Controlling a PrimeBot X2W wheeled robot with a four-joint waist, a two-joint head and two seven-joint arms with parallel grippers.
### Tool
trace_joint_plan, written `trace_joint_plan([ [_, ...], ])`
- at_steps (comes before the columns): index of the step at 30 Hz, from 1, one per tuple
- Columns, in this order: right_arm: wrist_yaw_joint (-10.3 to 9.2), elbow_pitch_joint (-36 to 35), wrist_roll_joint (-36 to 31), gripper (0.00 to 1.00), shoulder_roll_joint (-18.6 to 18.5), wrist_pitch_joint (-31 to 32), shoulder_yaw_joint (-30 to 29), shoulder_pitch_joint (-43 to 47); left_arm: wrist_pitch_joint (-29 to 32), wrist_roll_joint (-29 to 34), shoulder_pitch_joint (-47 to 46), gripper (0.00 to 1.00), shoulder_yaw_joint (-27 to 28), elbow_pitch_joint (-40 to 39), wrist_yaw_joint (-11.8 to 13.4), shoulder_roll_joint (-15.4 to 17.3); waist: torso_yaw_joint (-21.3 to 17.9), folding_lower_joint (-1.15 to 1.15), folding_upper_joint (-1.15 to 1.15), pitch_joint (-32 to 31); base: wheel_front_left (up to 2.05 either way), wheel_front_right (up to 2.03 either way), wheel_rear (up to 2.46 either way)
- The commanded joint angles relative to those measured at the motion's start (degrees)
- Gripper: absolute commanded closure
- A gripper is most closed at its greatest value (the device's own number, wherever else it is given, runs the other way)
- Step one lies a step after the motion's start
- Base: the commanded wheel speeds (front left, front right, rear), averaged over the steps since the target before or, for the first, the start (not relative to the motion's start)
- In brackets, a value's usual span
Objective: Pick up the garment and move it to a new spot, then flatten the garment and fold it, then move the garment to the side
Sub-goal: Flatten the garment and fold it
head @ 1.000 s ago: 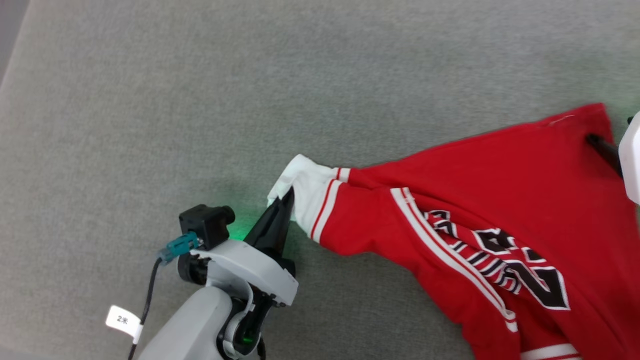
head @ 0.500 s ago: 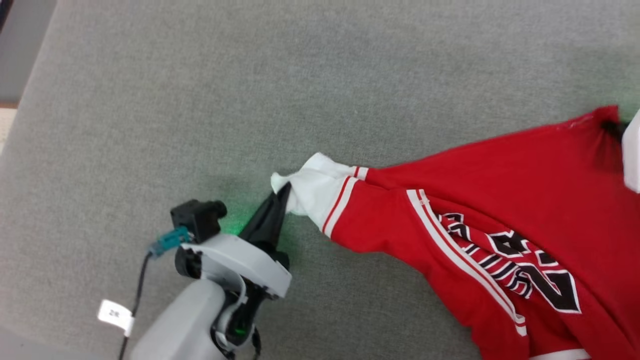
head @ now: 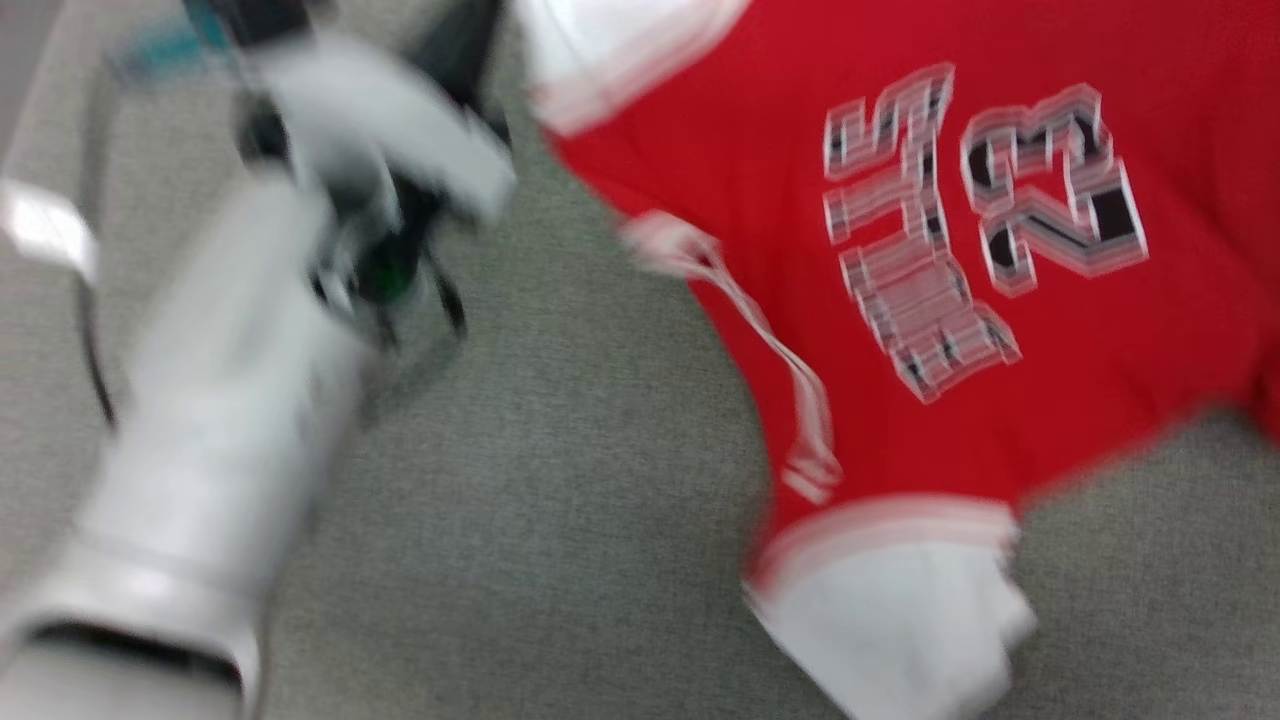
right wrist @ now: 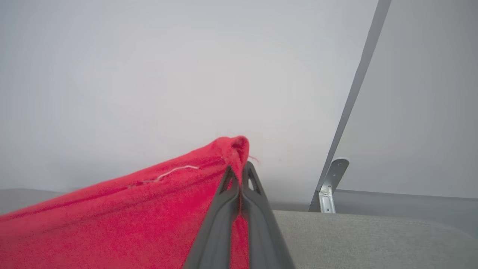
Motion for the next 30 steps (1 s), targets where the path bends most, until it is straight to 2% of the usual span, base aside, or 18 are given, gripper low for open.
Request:
trace_joint_plan([
  [1, -0.08, 0.64, -0.54, 1.00, 0.08, -1.20, -0.96, -2.21, 0.23, 0.60, -3.11, 1.00, 0.57, 1.71, -0.30, 0.21, -1.15, 0.00, 0.00, 1.59, 0.00, 0.00, 0.00],
  [5, -0.09, 3.82, -3.75, 1.00, 2.27, -6.51, -3.23, -11.48, -0.18, 1.93, -18.17, 1.00, 2.54, 11.25, 0.81, 1.03, -3.57, 0.00, 0.00, 4.18, 0.00, 0.00, 0.00],
  [10, -0.11, 7.97, -6.64, 1.00, 3.78, -13.48, -6.08, -20.98, -6.57, 4.42, -34.75, 1.00, 5.01, 20.77, 2.85, 1.47, -5.76, 0.00, 0.00, 5.96, 0.00, 0.00, 0.00],
  [15, -0.14, 12.24, -7.83, 1.00, 4.79, -19.48, -8.46, -25.99, -10.31, 5.94, -43.59, 1.00, 6.20, 25.90, 1.54, 0.37, -6.61, 0.00, 0.00, 5.71, 0.00, 0.00, 0.00],
  [19, -0.13, 13.87, -6.81, 1.00, 5.05, -20.19, -5.99, -24.05, -10.64, 6.15, -41.61, 1.00, 5.16, 29.33, -0.51, -1.62, -6.23, 0.00, 0.00, 4.91, 0.00, 0.00, 0.00],
  [22, -0.12, 12.49, -4.64, 1.00, 4.89, -21.11, -2.81, -20.01, -10.57, 2.62, -37.07, 1.00, 6.15, 30.57, -1.32, -3.75, -5.68, 0.00, 0.00, 3.53, 0.00, 0.00, 0.00],
  [24, -0.09, 10.63, -3.01, 1.00, 4.52, -20.35, 0.71, -16.10, -9.55, 0.31, -32.81, 1.00, 4.98, 27.91, -1.30, -4.83, -5.38, 0.00, 0.00, 2.74, 0.00, 0.00, 0.00],
  [30, -0.08, 1.16, 6.03, 1.00, 1.10, -18.20, 10.13, -1.51, -6.70, -8.65, -14.58, 1.00, 2.08, 16.45, -1.35, -3.48, -5.21, 0.00, 0.00, -0.44, 0.00, 0.00, 0.00],
])
